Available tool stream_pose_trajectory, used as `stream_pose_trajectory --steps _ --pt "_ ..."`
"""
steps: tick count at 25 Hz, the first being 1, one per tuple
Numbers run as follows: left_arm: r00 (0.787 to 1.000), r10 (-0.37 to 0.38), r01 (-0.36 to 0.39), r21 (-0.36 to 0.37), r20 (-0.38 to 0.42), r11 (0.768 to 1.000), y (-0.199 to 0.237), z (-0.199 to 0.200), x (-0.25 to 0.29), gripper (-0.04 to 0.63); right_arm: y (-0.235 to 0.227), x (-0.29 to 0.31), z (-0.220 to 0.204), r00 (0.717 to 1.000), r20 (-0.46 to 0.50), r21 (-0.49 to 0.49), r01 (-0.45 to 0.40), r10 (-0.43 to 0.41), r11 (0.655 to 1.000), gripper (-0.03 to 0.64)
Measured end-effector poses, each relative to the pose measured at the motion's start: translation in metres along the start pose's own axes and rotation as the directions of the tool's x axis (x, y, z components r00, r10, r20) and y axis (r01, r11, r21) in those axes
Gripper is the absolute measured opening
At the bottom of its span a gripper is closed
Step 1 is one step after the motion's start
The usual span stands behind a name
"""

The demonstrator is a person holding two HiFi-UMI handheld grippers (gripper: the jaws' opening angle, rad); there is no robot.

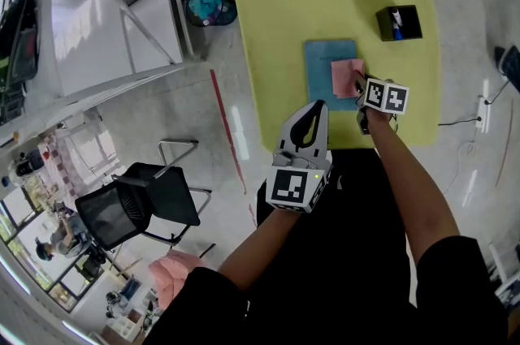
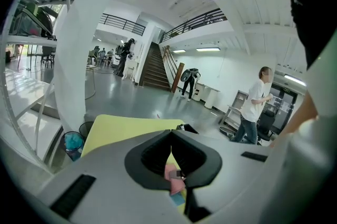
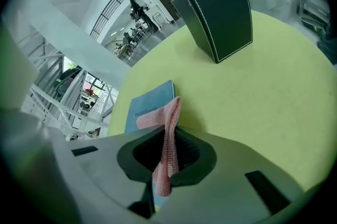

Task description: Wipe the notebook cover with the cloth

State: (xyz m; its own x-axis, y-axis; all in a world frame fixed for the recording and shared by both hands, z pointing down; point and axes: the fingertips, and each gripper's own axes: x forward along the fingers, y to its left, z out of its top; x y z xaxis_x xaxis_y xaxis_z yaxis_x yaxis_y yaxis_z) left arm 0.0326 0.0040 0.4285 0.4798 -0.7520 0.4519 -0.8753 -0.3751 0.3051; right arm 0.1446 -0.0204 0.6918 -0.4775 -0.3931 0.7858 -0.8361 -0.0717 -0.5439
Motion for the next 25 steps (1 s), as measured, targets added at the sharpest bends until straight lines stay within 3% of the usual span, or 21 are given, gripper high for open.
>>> stream_pose_trajectory --steps 6,12,19,25 --pt "0.999 0.046 -0.046 -0.011 0.007 0.999 0.031 0.003 -0.014 0.015 0.021 -0.016 0.009 0.999 0.052 -0.026 -0.004 0.005 1.0 0.037" --pt "0.999 0.041 -0.041 0.001 0.007 0.999 0.049 0.008 -0.024 0.015 0.073 -0.025 0.004 0.992 0.064 -0.028 -0.103 0.105 0.994 0.037" --pt "0.998 0.057 -0.057 -0.014 0.005 0.998 0.072 0.005 -0.039 0.015 0.135 -0.01 -0.03 0.979 -0.02 -0.028 -0.203 0.202 0.979 0.037" --pt "0.999 0.053 -0.053 -0.03 0.001 0.998 0.079 0.0 -0.048 0.015 0.134 0.018 -0.07 0.981 -0.113 0.029 -0.156 0.159 0.987 0.038"
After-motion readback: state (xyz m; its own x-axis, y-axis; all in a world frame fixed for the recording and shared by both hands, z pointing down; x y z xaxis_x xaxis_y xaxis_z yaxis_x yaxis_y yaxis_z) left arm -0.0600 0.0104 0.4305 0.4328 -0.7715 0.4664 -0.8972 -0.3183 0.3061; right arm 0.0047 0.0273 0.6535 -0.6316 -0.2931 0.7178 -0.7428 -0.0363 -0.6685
